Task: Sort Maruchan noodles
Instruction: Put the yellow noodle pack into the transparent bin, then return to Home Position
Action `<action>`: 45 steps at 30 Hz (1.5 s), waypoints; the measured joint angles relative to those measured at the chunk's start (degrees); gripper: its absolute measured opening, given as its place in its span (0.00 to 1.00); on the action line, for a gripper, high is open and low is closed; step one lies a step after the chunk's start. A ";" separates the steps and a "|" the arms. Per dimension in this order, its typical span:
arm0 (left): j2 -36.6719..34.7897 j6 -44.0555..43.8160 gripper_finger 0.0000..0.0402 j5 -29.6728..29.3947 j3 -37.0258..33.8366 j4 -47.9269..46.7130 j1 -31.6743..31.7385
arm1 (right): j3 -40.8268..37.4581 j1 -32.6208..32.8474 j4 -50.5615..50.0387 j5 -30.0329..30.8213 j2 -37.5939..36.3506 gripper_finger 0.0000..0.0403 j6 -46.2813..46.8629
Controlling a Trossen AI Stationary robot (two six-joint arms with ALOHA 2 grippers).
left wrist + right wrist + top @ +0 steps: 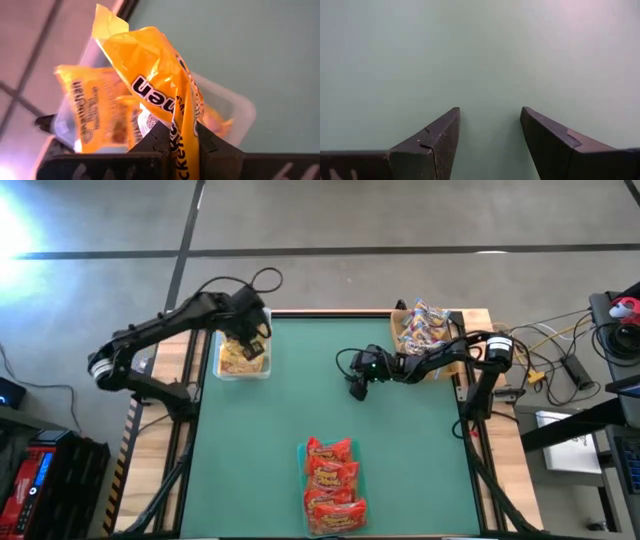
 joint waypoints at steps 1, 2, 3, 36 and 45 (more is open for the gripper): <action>-0.97 0.51 0.01 -1.05 -1.06 0.34 0.08 | -0.01 0.00 0.00 0.00 -0.01 0.50 0.00; -1.76 0.82 0.01 -0.95 -2.32 0.48 0.08 | -0.01 0.00 -0.01 0.00 -0.02 0.50 0.01; -2.50 0.87 0.01 -0.40 -3.69 0.27 0.05 | -0.01 0.00 -0.03 -0.02 -0.03 0.50 0.02; -12.50 -3.29 0.23 -5.06 -15.19 7.47 0.02 | -0.56 1.14 -27.23 0.19 -22.68 0.50 -1.65; -31.29 -8.84 0.23 -3.93 -19.64 18.40 -2.63 | -4.55 1.14 -31.55 6.25 -36.26 0.50 -2.07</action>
